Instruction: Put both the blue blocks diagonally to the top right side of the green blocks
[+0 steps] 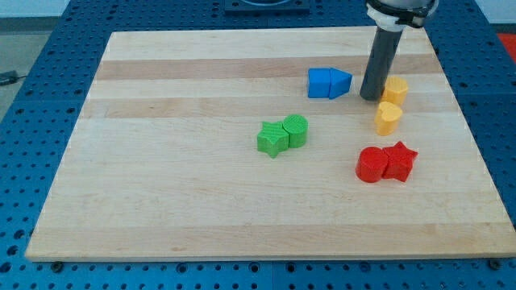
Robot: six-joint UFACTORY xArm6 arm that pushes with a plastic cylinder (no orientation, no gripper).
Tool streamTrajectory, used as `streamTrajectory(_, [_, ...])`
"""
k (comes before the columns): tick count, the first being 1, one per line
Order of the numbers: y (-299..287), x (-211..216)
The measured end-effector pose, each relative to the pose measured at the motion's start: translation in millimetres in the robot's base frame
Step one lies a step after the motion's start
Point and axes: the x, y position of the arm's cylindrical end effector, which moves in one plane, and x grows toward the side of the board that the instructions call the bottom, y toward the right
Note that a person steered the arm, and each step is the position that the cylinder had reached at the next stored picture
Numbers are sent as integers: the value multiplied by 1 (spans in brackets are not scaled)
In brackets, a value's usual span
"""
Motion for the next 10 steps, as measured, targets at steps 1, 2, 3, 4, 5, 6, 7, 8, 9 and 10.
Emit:
streamTrajectory(1, [-10, 11])
streamTrajectory(2, [-20, 8])
streamTrajectory(3, [-21, -12])
streamTrajectory(4, [-48, -31])
streamTrajectory(5, [-78, -35])
streamTrajectory(6, [-79, -35])
streamTrajectory(7, [-75, -23])
streamTrajectory(8, [-76, 3])
streamTrajectory(9, [-84, 19])
streamTrajectory(10, [-107, 24])
